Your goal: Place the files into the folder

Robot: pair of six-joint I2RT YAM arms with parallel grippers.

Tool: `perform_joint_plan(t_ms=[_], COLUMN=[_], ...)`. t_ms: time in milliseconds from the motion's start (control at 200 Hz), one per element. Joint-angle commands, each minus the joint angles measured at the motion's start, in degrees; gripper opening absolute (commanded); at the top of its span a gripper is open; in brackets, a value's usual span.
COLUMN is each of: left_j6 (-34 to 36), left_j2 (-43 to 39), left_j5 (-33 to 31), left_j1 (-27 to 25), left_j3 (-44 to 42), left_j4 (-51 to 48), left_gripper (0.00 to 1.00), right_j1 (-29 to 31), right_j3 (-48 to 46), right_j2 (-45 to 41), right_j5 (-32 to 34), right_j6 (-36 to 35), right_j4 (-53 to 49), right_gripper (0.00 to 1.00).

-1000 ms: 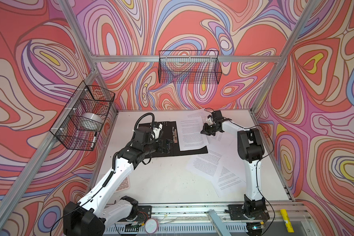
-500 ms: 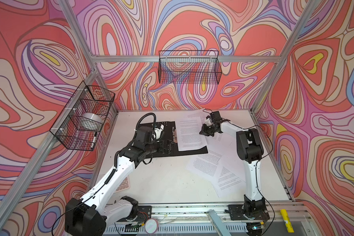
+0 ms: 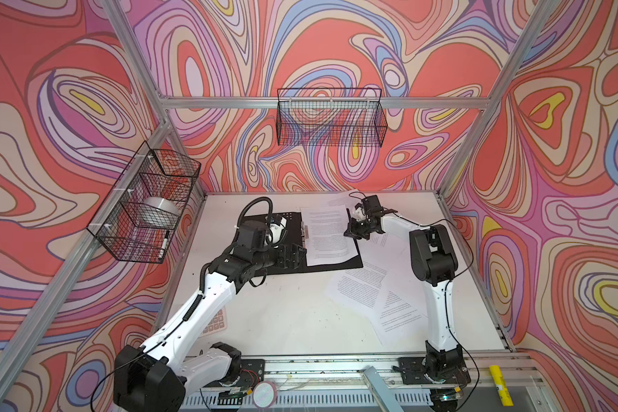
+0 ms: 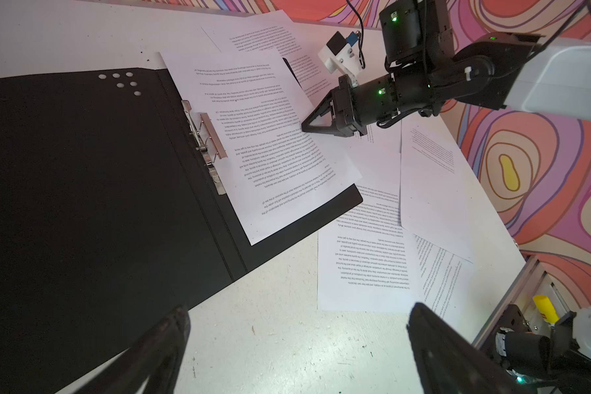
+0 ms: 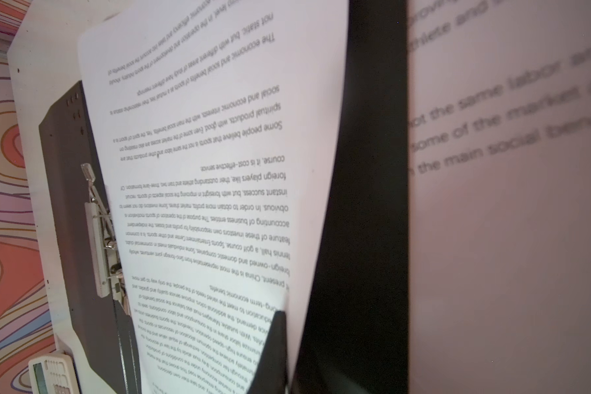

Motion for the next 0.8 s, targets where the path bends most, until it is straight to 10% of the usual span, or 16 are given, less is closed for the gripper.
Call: perform_joint_plan(t_ms=[0, 796], left_j6=[0.52, 0.43], left_j2=[0.46, 0.94], left_j5=[0.87, 1.08], left_j1=[0.22, 0.24], left_j3=[0.56, 0.65], left_j4=[-0.23, -0.41], left_gripper=[1.0, 1.0], right_j1=[0.25, 0.35], right_j3=[-2.29, -5.76], right_j2=[-1.78, -4.67], right_j5=[1.48, 3.58], right_j6=[0.85, -0.07], right_j4=[-0.65, -1.06], right_gripper=[0.0, 0.0])
